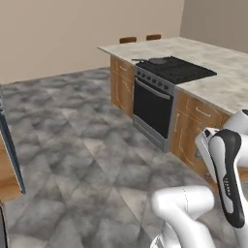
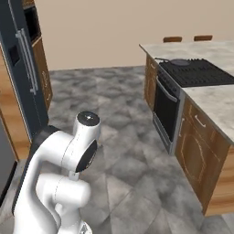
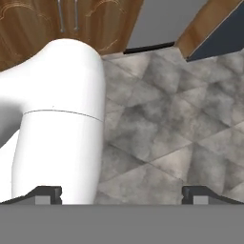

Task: Move the pot and pan from the stove into the sink.

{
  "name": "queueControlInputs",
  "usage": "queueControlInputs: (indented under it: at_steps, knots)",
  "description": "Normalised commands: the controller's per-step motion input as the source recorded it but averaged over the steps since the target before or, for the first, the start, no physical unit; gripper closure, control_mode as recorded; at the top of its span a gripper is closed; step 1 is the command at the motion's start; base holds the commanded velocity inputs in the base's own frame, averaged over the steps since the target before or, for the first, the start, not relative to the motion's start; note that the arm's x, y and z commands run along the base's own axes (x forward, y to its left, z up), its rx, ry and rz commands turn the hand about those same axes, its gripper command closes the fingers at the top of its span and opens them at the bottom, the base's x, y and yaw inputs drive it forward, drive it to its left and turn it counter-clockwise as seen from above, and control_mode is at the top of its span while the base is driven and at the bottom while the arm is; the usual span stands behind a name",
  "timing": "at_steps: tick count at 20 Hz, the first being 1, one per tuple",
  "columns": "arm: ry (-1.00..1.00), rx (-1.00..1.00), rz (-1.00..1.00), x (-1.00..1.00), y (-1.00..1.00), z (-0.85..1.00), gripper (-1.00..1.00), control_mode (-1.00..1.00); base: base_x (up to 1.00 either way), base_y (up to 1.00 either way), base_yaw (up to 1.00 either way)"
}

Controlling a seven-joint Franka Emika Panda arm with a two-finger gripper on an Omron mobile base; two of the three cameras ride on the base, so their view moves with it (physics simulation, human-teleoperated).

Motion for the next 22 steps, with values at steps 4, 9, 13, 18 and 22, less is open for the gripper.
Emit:
queueControlInputs:
  at_steps: [4,9,13,18,22]
  knots:
    - [0.00,0.00,0.00,0.00,0.00,0.00,-1.00,1.00,0.00,-0.10,-0.46]
    - [0.00,0.00,0.00,0.00,0.00,0.00,-1.00,1.00,0.00,-0.01,-0.08]
    - [0.00,0.00,0.00,0.00,0.00,0.00,-1.00,1.00,-0.01,0.00,0.00]
    - [0.00,0.00,0.00,0.00,0.00,0.00,-1.00,1.00,0.01,0.00,0.17]
    - [0.00,0.00,0.00,0.00,0.00,0.00,-1.00,1.00,0.03,0.01,0.21]
